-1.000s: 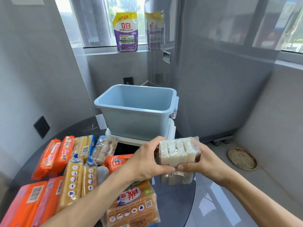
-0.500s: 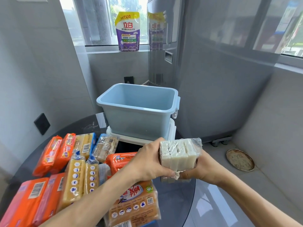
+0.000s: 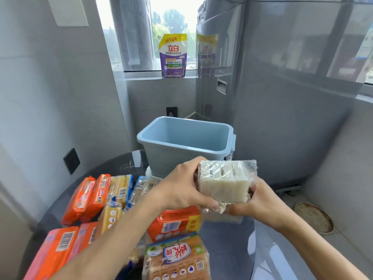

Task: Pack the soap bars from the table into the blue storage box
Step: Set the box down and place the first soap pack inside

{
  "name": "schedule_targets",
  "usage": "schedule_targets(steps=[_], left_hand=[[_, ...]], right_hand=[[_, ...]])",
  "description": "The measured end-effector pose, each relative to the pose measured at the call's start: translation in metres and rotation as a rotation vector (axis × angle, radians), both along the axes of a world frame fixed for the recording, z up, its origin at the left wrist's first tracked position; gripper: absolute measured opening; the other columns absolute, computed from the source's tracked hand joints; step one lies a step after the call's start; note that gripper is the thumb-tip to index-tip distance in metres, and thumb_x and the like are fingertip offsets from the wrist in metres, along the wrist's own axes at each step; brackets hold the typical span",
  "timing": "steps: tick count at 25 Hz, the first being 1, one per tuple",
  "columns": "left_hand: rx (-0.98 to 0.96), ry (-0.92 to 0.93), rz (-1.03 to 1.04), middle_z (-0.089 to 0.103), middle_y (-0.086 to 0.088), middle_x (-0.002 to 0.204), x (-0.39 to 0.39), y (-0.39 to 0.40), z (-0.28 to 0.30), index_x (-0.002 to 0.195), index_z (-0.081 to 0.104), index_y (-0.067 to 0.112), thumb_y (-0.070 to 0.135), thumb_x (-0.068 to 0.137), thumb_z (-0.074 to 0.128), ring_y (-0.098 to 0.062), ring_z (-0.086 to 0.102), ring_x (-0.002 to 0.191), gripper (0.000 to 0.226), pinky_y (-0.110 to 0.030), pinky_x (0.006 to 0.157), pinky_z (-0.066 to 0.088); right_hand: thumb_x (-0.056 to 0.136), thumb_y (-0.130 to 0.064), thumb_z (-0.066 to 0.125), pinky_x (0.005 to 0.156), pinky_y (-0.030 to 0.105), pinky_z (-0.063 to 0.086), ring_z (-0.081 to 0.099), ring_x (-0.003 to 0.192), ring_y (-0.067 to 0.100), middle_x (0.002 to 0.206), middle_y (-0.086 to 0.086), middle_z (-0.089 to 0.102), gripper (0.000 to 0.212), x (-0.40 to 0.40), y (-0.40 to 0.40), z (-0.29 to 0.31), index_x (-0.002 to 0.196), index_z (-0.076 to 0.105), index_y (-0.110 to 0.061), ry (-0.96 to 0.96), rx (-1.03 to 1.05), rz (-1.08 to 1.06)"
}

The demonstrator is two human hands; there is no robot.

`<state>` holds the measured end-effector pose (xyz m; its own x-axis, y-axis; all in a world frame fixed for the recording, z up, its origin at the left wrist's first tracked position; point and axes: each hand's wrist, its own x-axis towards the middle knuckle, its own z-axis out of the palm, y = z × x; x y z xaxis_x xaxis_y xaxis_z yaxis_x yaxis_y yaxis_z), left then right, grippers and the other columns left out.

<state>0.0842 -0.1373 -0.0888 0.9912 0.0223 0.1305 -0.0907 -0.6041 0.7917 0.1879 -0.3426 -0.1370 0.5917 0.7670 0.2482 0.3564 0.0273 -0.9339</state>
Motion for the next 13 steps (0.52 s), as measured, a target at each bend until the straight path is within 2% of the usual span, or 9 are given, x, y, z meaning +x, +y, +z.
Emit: schedule_targets(steps=[4,6,8,9,11,12,13], left_hand=[[-0.244,-0.158,0.014,0.073,0.001,0.110,0.004,0.028,0.051,0.119,0.063,0.025,0.017,0.061,0.093,-0.022,0.068,0.103,0.066,-0.039,0.091,0.056],[-0.431,-0.163,0.048,0.073,-0.006,0.112,0.016,0.048,0.069,0.121,0.065,0.024,0.036,0.071,0.084,-0.030,0.068,0.099,0.055,-0.041,0.091,0.054],[-0.571,-0.125,0.197,0.071,-0.003,0.112,0.033,0.072,0.075,0.122,0.065,0.024,0.057,0.085,0.063,-0.025,0.067,0.101,0.050,-0.037,0.089,0.050],[-0.483,-0.126,0.357,0.070,0.000,0.116,0.044,0.087,0.073,0.122,0.065,0.024,0.058,0.089,0.058,-0.025,0.065,0.108,0.047,-0.036,0.090,0.049],[-0.090,-0.033,0.725,0.061,-0.001,0.127,0.054,0.112,0.055,0.131,0.055,0.023,0.046,0.088,0.064,-0.027,0.056,0.118,0.049,-0.038,0.091,0.047],[-0.033,0.039,0.815,0.059,-0.004,0.126,0.057,0.120,0.043,0.133,0.051,0.022,0.037,0.086,0.067,-0.027,0.056,0.112,0.052,-0.036,0.086,0.048],[-0.105,0.086,0.812,0.059,-0.005,0.117,0.059,0.127,0.028,0.127,0.053,0.021,0.029,0.083,0.067,-0.025,0.058,0.099,0.047,-0.036,0.076,0.049]], right_hand=[[0.064,-0.024,0.092,0.076,0.027,0.058,0.072,0.102,0.021,0.108,0.004,0.077,0.052,0.009,0.034,0.058,0.112,0.072,-0.021,0.008,0.118,0.023],[0.059,-0.025,0.090,0.070,0.028,0.058,0.074,0.096,0.022,0.105,0.006,0.077,0.055,0.020,0.058,0.074,0.110,0.072,-0.019,0.127,0.174,-0.005],[0.054,-0.028,0.088,0.062,0.028,0.057,0.074,0.089,0.021,0.103,0.005,0.078,0.061,0.030,0.077,0.081,0.111,0.071,-0.018,0.288,0.212,-0.039],[0.053,-0.029,0.087,0.061,0.030,0.057,0.074,0.087,0.022,0.103,0.005,0.078,0.062,0.035,0.084,0.082,0.112,0.071,-0.017,0.360,0.226,-0.062],[0.056,-0.026,0.088,0.065,0.036,0.059,0.074,0.091,0.025,0.109,0.008,0.076,0.064,0.044,0.091,0.080,0.116,0.070,-0.016,0.471,0.244,-0.117],[0.055,-0.025,0.089,0.068,0.039,0.059,0.074,0.095,0.027,0.112,0.009,0.076,0.067,0.050,0.094,0.079,0.119,0.069,-0.016,0.514,0.248,-0.142],[0.053,-0.027,0.088,0.069,0.040,0.060,0.074,0.096,0.028,0.114,0.009,0.075,0.072,0.054,0.096,0.078,0.121,0.068,-0.017,0.552,0.246,-0.165]])
